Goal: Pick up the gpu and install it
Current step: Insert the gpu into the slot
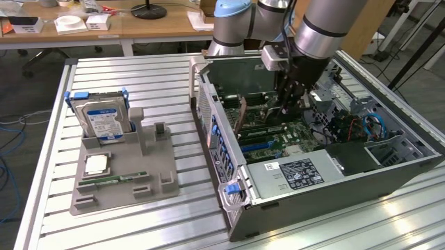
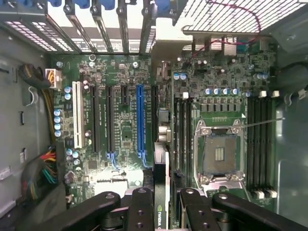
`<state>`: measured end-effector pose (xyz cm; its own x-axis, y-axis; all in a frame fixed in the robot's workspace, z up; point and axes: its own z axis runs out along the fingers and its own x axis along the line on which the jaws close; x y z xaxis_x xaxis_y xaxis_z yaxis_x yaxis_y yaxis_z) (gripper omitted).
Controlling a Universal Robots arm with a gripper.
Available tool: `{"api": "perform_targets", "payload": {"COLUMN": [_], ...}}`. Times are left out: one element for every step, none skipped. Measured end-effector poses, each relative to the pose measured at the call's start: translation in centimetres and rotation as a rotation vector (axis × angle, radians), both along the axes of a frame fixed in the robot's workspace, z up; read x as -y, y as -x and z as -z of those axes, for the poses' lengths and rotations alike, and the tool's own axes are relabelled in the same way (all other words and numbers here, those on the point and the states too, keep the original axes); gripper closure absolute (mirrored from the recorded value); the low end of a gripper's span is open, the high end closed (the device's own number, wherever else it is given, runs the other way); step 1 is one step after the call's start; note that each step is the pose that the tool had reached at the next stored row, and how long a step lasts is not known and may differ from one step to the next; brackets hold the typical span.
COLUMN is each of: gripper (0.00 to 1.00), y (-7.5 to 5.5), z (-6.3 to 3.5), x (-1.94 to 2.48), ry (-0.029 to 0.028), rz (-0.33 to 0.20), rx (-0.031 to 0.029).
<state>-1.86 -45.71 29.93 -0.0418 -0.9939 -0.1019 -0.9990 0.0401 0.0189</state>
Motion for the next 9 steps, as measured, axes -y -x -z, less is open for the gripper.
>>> {"api": "perform_targets", "payload": {"gripper": [0.74, 0.74, 0.74, 0.74, 0.74, 0.74, 0.74, 0.74, 0.74], "y": [0.01, 0.02, 0.07, 0.18, 0.28, 0.37, 0.48, 0.55, 0.58], "z": [0.17, 0.27, 0.4, 0.52, 0.61, 0.69, 0.76, 0.78, 0.79], "x": [0.07, 0.21, 0.3, 0.33, 0.35, 0.37, 0.37, 0.37, 0.37], "ry": [0.0003, 0.0012, 0.0018, 0.0037, 0.0063, 0.0091, 0.0132, 0.0209, 0.03], "rz": [0.001, 0.001, 0.002, 0.002, 0.002, 0.002, 0.002, 0.002, 0.002], "rx": [0.0, -0.0001, -0.0001, -0.0001, -0.0001, -0.0003, -0.0005, -0.0023, -0.0056]}}
